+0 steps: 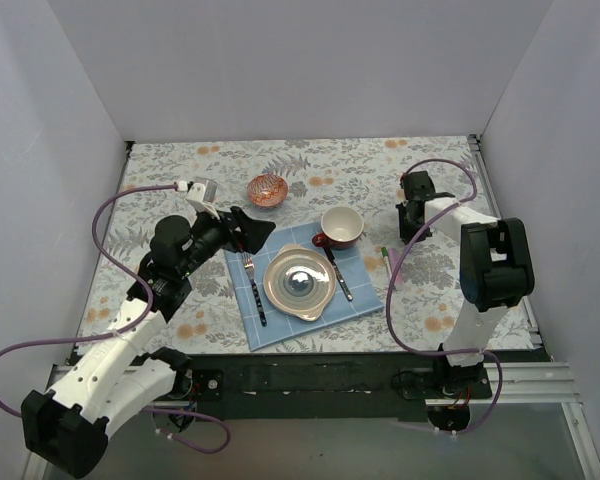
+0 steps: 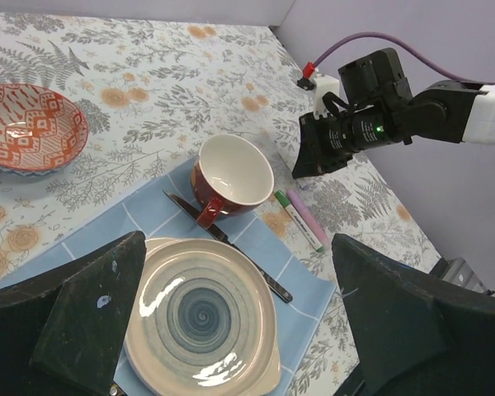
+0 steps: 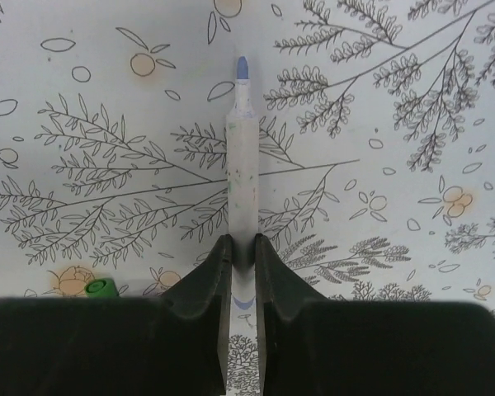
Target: Insert the pens into the pen caps
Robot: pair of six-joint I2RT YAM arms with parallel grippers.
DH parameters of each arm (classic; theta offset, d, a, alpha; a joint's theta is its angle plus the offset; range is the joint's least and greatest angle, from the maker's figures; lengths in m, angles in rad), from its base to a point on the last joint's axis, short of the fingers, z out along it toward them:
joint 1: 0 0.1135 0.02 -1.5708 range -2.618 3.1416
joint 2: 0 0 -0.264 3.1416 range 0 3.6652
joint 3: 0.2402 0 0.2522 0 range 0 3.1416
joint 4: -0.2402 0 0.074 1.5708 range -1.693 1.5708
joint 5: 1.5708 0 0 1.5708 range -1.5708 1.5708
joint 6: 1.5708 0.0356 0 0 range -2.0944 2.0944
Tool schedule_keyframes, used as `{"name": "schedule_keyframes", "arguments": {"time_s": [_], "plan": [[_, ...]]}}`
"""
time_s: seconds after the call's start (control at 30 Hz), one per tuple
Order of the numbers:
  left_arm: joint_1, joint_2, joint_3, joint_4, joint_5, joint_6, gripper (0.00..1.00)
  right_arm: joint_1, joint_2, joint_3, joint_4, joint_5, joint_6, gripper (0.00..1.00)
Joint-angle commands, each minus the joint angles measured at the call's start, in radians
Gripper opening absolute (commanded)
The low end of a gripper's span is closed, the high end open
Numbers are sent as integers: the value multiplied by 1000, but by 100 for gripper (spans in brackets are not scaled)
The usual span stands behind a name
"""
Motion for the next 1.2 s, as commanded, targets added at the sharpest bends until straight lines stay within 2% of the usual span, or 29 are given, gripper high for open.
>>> {"name": "schedule_keyframes", "arguments": {"time_s": [0.0, 0.2, 0.37, 0.47, 0.67, 0.93, 1.17], "plan": [[-3, 36, 46, -18, 26, -44, 93, 9, -78, -72, -32, 15, 87, 1], [-3, 179, 194, -125, -20, -121, 84, 23, -239, -134, 6, 12, 125, 1], [-11, 326, 292, -140, 18, -182, 81, 30, -330, -175, 28, 2, 147, 1], [-32, 398, 330, -90, 59, -211, 79, 39, -394, -193, 50, -33, 148, 1], [-95, 548, 382, 80, 208, -258, 76, 99, -583, -278, 185, -246, 176, 1], [-205, 757, 504, 148, 211, -268, 72, 153, -782, -361, 296, -396, 265, 1], [-267, 861, 585, 218, 230, -287, 72, 179, -830, -355, 299, -437, 291, 1]]}}
